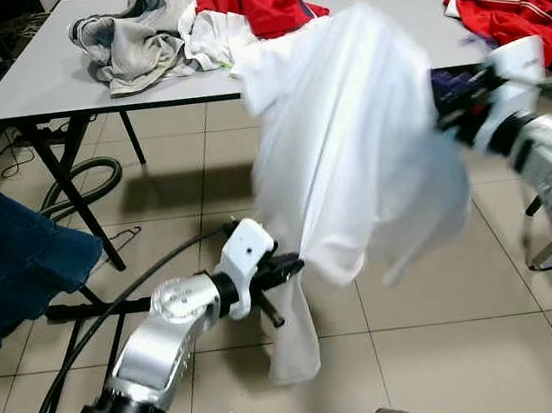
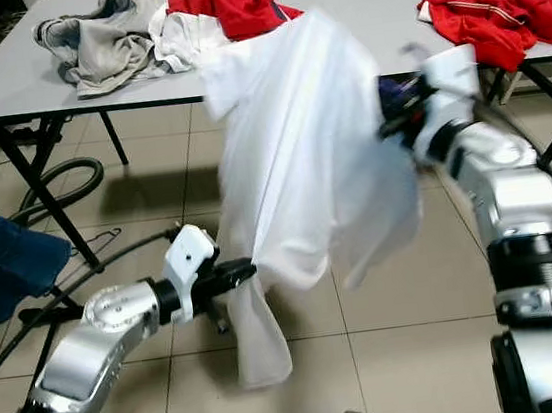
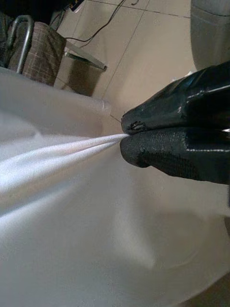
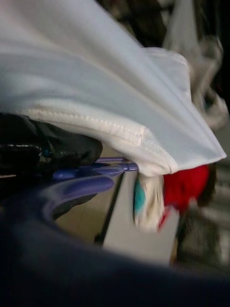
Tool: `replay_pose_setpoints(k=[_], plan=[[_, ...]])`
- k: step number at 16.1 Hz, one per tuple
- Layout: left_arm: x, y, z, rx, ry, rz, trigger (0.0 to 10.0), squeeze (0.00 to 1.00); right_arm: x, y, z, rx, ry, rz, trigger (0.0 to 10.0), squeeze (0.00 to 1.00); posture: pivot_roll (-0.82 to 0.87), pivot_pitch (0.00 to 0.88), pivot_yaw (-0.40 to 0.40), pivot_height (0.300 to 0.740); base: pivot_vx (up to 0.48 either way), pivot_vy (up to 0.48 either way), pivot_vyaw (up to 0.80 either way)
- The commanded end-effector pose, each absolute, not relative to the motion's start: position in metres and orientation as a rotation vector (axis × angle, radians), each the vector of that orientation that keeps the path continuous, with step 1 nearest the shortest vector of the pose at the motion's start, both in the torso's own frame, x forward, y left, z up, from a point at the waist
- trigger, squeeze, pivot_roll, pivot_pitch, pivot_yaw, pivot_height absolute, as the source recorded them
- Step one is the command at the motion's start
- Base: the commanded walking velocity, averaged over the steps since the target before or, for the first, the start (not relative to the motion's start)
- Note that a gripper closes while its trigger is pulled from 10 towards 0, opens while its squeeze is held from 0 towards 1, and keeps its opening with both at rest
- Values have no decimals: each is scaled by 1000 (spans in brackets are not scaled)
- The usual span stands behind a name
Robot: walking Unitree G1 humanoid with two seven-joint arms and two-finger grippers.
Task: Hang hanger
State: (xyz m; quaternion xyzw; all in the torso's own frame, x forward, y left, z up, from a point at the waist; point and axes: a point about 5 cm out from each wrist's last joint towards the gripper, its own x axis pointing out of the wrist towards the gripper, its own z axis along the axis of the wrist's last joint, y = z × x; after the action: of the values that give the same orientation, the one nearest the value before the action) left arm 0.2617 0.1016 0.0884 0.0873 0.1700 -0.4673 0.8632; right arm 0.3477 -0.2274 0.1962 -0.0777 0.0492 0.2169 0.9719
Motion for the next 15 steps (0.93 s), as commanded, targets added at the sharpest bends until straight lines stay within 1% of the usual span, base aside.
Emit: replay_pose_setpoints(k=[1, 2, 3, 5, 6, 8, 10, 11, 12, 13, 14, 15], plan=[[265, 105, 89, 219, 341, -946, 0, 0, 344, -227, 200, -195, 96, 478, 10000, 0, -138, 0, 12, 740, 0, 0, 0], [268, 110, 91, 199, 337, -922, 10000, 149, 340, -225, 198, -197, 110, 533, 10000, 0, -126, 0, 4, 740, 0, 0, 0], [272, 119, 95, 178, 332, -895, 10000, 1000, 335, -226, 196, -207, 126, 588, 10000, 0, -125, 0, 7, 740, 0, 0, 0], [269, 136, 95, 204, 363, -915, 10000, 1000, 330, -231, 196, -238, 161, 666, 10000, 0, -126, 0, 10, 740, 0, 0, 0], [265, 150, 96, 209, 398, -941, 10000, 1000, 326, -236, 200, -271, 191, 726, 10000, 0, -126, 0, 11, 740, 0, 0, 0], [252, 164, 93, 245, 474, -1010, 10000, 1000, 322, -245, 202, -298, 242, 780, 10000, 0, -126, 0, 11, 740, 0, 0, 0], [247, 169, 91, 252, 499, -1030, 10000, 1000, 319, -251, 202, -311, 283, 811, 10000, 0, -123, 0, 3, 740, 0, 0, 0], [251, 174, 97, 203, 451, -981, 10000, 0, 312, -257, 201, -309, 378, 887, 10000, 0, -123, 0, -2, 740, 0, 0, 0], [255, 174, 101, 176, 418, -951, 10000, 0, 310, -259, 200, -299, 419, 909, 10000, 0, -122, 0, -6, 740, 0, 0, 0], [267, 168, 112, 157, 290, -848, 10000, 0, 308, -258, 189, -326, 479, 895, 10000, 0, -116, 0, -13, 740, 0, 0, 0], [273, 164, 116, 127, 247, -780, 10000, 0, 308, -255, 183, -318, 488, 863, 10000, 0, -116, 0, -13, 740, 0, 0, 0], [279, 159, 118, 71, 224, -683, 10000, 0, 310, -251, 171, -269, 474, 770, 10000, 0, -110, 0, -15, 740, 0, 0, 0]])
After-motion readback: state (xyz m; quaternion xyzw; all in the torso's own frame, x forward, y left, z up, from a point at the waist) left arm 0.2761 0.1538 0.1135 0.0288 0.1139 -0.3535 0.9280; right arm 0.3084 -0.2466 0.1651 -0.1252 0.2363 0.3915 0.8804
